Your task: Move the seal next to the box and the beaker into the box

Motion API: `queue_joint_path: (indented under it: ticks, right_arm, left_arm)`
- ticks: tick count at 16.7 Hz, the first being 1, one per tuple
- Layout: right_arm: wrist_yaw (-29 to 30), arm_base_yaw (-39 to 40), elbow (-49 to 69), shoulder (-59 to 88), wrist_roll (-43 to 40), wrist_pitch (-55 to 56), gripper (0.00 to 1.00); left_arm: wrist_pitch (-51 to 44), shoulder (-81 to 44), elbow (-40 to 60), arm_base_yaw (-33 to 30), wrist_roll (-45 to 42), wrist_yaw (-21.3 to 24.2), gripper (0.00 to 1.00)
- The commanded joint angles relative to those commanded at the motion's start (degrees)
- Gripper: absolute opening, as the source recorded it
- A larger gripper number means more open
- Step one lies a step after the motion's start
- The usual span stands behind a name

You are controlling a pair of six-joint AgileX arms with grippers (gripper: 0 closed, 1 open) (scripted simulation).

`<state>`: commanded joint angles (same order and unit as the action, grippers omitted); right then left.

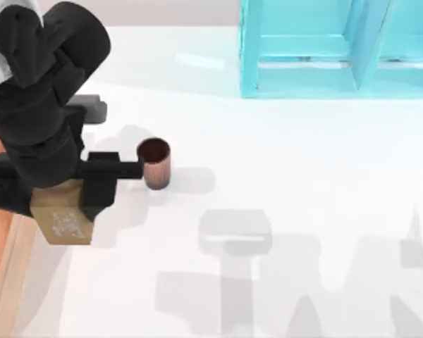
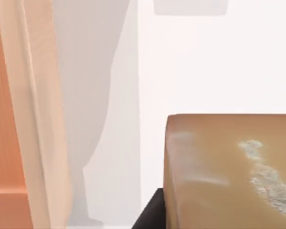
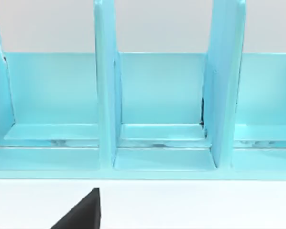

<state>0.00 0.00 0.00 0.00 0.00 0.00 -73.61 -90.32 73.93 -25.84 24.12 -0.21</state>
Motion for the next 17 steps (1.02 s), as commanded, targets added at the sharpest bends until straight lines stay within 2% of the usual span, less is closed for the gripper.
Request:
queue_joint_path:
  ticks: [3,10,15,17]
  right_arm:
    - [0.0,0.0,0.0,0.0,0.0,0.0,1.0]
    - [0.0,0.0,0.0,0.0,0.0,0.0,1.0]
    - [0.0,0.0,0.0,0.0,0.0,0.0,1.0]
    - [0.0,0.0,0.0,0.0,0.0,0.0,1.0]
  left_arm:
    - [2.07,-0.23,-1.76,0.15,-0.11,0.0,0.0]
    - [13.59,-1.6,-11.63,0.5,-0.31,0.08,0.0]
    - [14.87,-2.1,-12.72,0.54,-0.31,0.08,0.0]
    - [14.87,-2.1,-12.72,0.54,-0.31,0.08,0.15]
